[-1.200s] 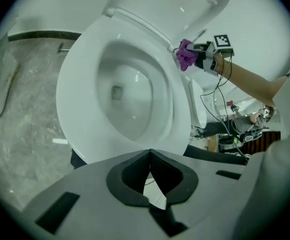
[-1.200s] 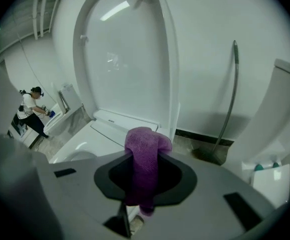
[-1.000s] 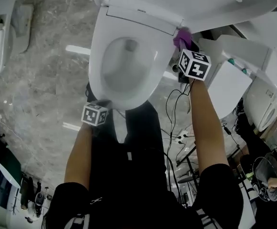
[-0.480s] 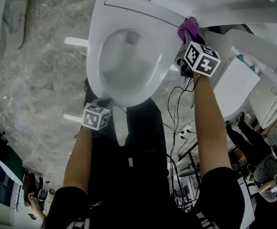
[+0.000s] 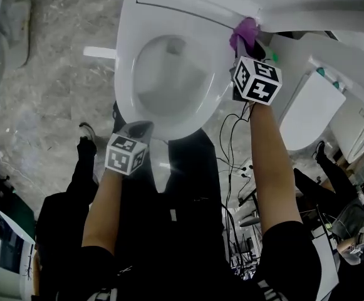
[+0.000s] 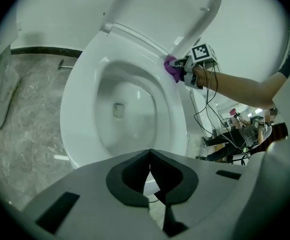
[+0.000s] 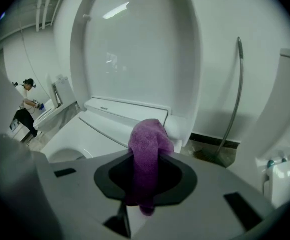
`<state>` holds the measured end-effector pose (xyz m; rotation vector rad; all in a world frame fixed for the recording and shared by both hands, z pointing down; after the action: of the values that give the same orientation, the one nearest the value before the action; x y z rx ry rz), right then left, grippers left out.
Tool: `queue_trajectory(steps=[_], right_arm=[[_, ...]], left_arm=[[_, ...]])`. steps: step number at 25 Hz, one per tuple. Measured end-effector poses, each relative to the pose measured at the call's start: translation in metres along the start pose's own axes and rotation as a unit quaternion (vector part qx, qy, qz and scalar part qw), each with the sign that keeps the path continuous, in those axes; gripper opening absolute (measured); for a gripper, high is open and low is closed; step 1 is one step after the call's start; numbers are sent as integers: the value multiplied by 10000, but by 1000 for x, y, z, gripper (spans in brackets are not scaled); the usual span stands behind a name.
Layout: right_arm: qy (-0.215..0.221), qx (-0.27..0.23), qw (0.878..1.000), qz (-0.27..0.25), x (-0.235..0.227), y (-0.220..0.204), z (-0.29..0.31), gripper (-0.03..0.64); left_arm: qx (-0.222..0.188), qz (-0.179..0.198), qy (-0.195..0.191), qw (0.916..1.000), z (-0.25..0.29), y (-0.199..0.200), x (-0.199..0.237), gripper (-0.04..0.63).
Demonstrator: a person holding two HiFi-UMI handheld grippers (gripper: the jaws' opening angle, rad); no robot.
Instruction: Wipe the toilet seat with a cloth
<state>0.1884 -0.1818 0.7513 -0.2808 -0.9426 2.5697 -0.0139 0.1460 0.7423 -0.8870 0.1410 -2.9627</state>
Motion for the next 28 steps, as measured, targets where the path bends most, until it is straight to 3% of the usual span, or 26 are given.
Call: queue_trajectory(steps=[6,10,12,16,19,23,28], right_arm=[[465,67,9940,-986,54,2,7,78],[926,81,9794,-1794,94,4,11,78],[1230,174,9638,-2358,109,0,11,78],[1846,505,9177,-3480,126,-26,3,78],[2022,611,9013,-3783,123,-37,-5,78],[2023,558,9129,-3502,104,-35,-13,78],[1535,384,9568,-2440,55,-17,-11,78]], left_arm=[[17,-29,-74,10000,-9,7,6,9],[34,82,-109,9999,-13,13,2,9],[41,148,-141,9998,-13,16,0,9],[120,283,-223,9993,-12,20,-6,9],[138,355,-282,9989,-8,23,-12,9],[154,396,-363,9984,-4,25,-20,9],[169,485,-425,9978,-1,29,-26,9]])
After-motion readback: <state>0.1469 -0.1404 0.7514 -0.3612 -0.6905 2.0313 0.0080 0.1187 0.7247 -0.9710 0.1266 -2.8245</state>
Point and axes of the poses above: the fingertips, and each gripper's own axes: z forward along the fingers, x to its left, y out of its top, the point moved 3 cm from there along -z, backward along the fingers, and after that the axes turned 3 degrees about -z, right-handed, at the moved point
